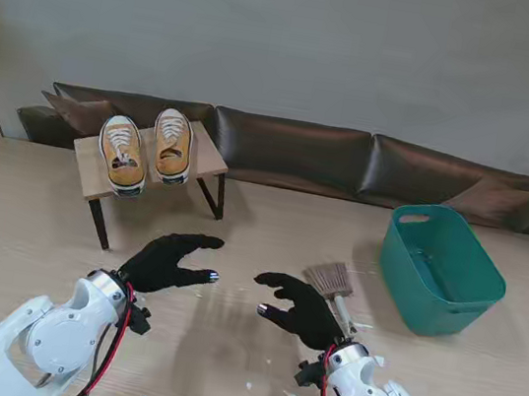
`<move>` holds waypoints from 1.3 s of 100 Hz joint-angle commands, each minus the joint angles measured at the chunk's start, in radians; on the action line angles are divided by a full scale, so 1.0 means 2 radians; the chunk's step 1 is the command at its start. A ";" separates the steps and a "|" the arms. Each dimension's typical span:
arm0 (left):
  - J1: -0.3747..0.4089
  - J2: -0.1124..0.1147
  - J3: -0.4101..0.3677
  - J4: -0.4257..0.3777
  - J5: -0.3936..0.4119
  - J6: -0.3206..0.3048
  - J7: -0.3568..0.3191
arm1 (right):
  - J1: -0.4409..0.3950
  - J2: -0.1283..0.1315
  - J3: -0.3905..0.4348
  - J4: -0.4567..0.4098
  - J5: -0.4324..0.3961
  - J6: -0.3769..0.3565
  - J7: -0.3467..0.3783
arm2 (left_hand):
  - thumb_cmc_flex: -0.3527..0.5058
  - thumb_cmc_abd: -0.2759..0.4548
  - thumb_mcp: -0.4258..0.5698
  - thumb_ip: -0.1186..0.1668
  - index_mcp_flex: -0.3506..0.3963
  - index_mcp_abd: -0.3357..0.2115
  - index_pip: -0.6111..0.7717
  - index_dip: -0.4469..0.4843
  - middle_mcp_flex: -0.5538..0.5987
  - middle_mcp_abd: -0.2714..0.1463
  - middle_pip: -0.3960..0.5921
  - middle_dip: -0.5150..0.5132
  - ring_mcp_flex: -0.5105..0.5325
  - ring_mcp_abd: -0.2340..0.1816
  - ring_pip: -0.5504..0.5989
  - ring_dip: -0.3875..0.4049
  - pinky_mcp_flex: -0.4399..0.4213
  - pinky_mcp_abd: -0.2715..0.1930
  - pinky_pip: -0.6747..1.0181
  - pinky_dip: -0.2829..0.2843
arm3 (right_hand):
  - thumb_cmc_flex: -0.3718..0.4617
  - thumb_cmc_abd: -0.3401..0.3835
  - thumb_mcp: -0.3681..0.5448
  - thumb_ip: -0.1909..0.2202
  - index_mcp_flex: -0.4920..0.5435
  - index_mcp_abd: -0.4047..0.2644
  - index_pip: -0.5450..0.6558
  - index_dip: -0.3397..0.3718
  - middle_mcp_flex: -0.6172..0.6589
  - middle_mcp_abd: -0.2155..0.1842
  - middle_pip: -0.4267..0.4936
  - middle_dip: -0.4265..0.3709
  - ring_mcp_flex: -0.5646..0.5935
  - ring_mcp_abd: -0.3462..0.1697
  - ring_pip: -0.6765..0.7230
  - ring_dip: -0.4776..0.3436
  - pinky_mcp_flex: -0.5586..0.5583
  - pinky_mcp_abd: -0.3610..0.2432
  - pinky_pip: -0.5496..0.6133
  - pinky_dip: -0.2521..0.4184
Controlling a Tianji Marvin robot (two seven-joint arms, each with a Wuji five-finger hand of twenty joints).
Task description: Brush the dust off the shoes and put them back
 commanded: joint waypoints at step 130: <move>-0.032 0.009 -0.049 -0.078 0.115 0.009 -0.021 | -0.022 0.006 0.012 -0.037 0.015 0.028 0.039 | -0.002 0.009 0.017 0.022 0.009 0.010 0.002 -0.002 0.039 0.015 0.021 0.039 0.041 0.013 0.047 0.047 0.040 0.011 0.042 0.050 | -0.012 0.008 -0.003 0.012 -0.023 -0.006 0.003 -0.002 -0.009 -0.007 0.001 0.002 -0.003 -0.009 0.004 -0.003 -0.221 -0.007 -0.004 0.010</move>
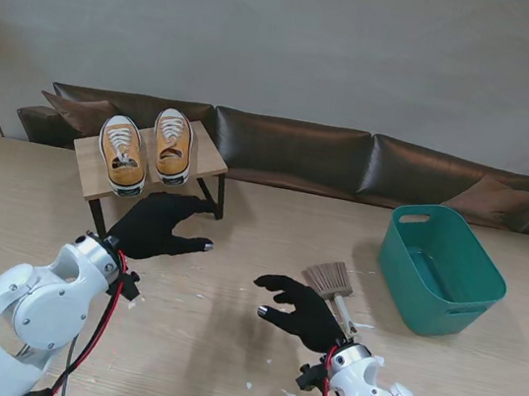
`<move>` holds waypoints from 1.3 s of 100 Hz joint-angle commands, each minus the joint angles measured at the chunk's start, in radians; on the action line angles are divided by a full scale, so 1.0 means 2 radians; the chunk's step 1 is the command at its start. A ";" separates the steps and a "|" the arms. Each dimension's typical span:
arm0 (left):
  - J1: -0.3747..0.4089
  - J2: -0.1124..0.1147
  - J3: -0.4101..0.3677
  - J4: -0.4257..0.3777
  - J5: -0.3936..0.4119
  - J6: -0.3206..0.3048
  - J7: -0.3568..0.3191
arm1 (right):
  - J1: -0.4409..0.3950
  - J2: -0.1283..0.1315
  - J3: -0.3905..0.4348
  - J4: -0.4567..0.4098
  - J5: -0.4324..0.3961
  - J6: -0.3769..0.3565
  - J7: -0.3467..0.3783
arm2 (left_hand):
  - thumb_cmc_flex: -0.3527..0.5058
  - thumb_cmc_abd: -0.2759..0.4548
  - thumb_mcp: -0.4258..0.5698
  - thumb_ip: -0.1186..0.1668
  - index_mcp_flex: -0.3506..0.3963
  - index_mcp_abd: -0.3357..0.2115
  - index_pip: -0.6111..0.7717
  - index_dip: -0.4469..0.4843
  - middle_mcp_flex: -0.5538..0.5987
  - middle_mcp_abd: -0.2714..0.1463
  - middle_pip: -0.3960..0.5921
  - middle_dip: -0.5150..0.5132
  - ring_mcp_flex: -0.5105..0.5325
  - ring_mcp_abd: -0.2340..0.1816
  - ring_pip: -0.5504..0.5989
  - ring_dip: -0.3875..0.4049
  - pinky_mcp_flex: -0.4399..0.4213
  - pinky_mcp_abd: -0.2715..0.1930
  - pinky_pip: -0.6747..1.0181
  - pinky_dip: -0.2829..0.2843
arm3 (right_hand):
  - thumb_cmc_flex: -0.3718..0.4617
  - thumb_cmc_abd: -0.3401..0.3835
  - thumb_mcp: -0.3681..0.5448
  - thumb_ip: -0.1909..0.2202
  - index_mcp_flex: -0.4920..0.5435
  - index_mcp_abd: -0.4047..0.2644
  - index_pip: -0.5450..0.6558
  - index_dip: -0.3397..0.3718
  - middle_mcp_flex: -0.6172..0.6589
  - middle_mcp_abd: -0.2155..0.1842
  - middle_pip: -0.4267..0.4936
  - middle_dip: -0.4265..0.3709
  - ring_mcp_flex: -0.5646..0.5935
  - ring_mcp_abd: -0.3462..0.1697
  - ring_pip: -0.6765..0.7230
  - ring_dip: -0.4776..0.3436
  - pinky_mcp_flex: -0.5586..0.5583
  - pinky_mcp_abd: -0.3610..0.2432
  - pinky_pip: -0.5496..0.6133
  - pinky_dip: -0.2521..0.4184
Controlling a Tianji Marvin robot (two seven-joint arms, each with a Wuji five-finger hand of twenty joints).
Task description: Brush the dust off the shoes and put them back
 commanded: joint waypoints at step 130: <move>-0.068 0.027 -0.093 0.011 0.232 0.058 -0.087 | -0.012 0.002 0.011 -0.015 0.009 0.005 0.024 | -0.065 -0.039 0.066 0.011 -0.009 0.024 -0.003 -0.001 -0.033 -0.002 0.131 0.353 -0.010 -0.030 0.349 0.305 -0.070 -0.071 0.433 0.150 | -0.011 0.010 -0.002 0.012 -0.020 -0.005 0.002 -0.002 -0.005 -0.006 0.001 0.002 -0.002 -0.009 0.004 -0.002 -0.221 -0.007 -0.007 0.012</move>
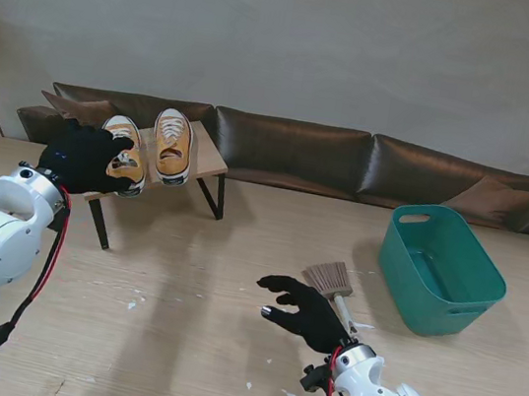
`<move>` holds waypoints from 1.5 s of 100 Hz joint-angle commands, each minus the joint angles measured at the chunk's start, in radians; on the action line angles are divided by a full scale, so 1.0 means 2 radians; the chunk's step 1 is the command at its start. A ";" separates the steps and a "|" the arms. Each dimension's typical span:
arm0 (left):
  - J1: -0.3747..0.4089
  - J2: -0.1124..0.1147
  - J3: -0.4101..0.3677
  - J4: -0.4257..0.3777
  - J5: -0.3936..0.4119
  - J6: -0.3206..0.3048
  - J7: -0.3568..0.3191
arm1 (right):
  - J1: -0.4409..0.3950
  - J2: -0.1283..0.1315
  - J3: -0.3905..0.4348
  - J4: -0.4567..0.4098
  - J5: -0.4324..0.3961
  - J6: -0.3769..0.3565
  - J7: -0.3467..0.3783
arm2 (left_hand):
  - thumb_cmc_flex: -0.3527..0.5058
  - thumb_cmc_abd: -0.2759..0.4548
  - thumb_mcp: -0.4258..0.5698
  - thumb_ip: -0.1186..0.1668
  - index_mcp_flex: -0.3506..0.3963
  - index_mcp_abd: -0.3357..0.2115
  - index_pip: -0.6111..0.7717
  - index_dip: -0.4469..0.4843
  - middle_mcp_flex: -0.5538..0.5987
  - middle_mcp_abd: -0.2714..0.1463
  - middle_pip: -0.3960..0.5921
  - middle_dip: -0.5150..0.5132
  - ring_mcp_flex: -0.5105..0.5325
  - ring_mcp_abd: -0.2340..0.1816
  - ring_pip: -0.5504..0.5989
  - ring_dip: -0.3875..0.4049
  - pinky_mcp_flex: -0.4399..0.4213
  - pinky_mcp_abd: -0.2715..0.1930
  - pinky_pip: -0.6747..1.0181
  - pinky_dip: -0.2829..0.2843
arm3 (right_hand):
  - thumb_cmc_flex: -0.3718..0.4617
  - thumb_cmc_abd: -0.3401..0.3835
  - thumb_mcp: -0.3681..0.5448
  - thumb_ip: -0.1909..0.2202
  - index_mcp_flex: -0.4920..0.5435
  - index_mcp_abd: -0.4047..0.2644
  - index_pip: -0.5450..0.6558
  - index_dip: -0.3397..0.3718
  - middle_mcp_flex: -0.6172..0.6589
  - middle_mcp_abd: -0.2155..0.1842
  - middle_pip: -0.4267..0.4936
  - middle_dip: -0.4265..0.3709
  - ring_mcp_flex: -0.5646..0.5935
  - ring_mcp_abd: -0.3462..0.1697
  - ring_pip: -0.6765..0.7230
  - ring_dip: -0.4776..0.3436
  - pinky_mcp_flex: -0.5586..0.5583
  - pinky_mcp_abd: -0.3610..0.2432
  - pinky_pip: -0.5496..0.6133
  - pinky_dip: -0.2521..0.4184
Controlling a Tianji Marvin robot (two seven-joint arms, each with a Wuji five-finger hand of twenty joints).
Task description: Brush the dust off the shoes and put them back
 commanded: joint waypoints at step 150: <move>-0.102 0.008 0.120 0.133 0.048 0.092 -0.049 | -0.001 -0.001 -0.002 0.004 0.012 0.002 0.015 | -0.038 -0.054 0.100 -0.001 0.079 0.002 0.213 0.233 -0.016 -0.032 0.194 0.190 0.015 -0.040 0.162 0.068 0.024 -0.029 0.145 0.006 | -0.009 0.012 0.000 0.012 -0.011 0.004 0.006 -0.002 -0.002 -0.004 0.001 0.002 0.000 -0.008 0.004 -0.002 -0.222 -0.007 -0.010 0.014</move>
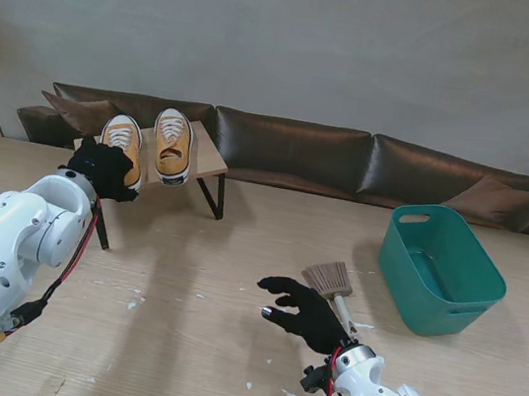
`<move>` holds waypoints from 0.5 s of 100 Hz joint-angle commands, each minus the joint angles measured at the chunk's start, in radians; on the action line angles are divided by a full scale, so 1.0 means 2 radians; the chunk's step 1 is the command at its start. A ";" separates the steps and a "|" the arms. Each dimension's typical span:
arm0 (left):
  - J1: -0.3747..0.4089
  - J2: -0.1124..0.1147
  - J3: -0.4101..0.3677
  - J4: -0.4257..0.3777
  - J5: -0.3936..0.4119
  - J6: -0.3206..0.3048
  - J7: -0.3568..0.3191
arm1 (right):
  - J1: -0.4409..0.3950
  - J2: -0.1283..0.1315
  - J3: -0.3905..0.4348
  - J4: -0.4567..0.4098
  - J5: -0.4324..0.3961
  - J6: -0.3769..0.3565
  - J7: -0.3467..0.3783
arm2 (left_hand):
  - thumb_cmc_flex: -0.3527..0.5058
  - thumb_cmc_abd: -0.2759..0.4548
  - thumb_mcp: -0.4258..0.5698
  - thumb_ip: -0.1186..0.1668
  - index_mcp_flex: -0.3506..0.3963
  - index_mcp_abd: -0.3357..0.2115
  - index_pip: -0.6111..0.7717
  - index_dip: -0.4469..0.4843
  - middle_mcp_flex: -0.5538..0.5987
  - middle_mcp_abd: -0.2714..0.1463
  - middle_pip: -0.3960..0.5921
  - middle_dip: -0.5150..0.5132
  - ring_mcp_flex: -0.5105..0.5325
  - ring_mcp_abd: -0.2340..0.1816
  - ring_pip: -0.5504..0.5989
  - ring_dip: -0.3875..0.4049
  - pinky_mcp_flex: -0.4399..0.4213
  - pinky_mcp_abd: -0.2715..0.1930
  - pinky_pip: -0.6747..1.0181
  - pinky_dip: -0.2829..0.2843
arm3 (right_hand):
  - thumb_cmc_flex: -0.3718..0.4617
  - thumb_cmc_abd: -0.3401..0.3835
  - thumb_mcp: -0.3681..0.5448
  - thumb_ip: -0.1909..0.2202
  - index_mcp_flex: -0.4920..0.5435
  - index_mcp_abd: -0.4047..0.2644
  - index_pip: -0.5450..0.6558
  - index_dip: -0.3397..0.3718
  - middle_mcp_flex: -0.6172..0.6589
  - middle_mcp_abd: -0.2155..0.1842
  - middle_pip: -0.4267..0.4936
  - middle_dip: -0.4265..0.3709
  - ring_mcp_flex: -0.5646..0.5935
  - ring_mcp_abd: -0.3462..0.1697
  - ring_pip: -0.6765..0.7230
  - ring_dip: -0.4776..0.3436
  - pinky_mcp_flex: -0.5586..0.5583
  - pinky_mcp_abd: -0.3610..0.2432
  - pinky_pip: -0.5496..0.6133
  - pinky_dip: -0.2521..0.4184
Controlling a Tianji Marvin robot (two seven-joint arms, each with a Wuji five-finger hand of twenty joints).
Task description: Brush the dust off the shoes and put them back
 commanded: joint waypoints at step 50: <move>0.001 -0.002 0.011 0.022 0.034 0.018 0.042 | -0.008 0.000 0.001 -0.010 0.005 0.007 0.014 | 0.108 -0.094 0.082 -0.048 -0.054 -0.018 0.402 0.159 0.084 -0.033 0.079 0.062 0.099 -0.029 0.086 -0.016 0.090 0.014 0.071 0.004 | -0.008 0.015 0.004 0.012 -0.012 0.008 0.011 -0.002 -0.001 -0.002 0.003 0.002 0.001 -0.007 0.004 -0.002 -0.221 -0.007 -0.011 0.014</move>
